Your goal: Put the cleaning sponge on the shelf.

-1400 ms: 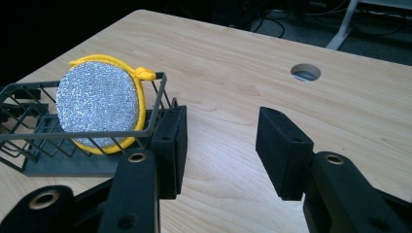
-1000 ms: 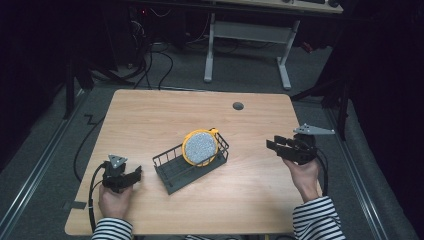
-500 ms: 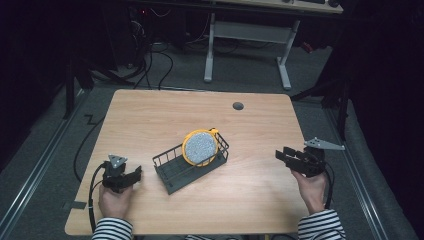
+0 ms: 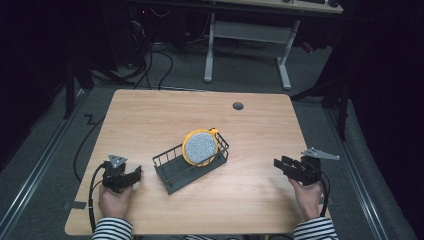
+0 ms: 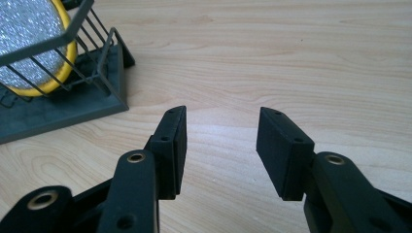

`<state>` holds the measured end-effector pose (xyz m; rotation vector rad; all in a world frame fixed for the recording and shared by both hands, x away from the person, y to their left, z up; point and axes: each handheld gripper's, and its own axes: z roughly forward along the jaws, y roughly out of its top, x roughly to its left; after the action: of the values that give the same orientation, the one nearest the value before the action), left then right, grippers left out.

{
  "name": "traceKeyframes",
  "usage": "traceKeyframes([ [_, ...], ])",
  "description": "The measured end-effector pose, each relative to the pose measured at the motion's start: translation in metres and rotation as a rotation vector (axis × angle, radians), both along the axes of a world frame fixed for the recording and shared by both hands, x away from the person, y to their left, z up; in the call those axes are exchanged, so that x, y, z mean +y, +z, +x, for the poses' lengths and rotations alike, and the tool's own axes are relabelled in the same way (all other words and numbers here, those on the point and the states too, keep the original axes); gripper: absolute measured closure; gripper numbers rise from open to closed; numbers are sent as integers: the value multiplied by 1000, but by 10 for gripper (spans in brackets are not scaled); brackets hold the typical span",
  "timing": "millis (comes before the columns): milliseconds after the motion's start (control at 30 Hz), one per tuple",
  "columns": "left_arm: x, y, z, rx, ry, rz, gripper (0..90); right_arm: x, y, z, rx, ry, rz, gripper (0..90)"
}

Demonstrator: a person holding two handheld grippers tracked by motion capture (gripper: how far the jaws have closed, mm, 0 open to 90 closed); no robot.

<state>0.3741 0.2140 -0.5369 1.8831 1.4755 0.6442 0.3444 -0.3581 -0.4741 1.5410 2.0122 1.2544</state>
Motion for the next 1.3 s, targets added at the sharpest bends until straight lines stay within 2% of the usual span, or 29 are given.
traceKeyframes([
  [600,0,0,0,0,1,-3,333,17,-35,-2,38,6,-57,528],
  [900,0,0,0,0,1,-3,334,24,-53,-3,54,0,-144,482],
  [967,0,0,0,-1,2,-3,334,30,-55,-4,36,-1,-215,476],
  [1033,0,0,0,0,2,-3,333,33,-55,-5,26,0,-243,472],
  [1133,0,0,0,-1,2,-3,333,35,-56,-5,20,-8,-258,438],
  [1233,0,0,0,1,2,-1,330,39,-56,-6,8,-8,-309,415],
  [1300,0,0,0,2,0,0,326,38,-56,-5,18,-14,-298,400],
])
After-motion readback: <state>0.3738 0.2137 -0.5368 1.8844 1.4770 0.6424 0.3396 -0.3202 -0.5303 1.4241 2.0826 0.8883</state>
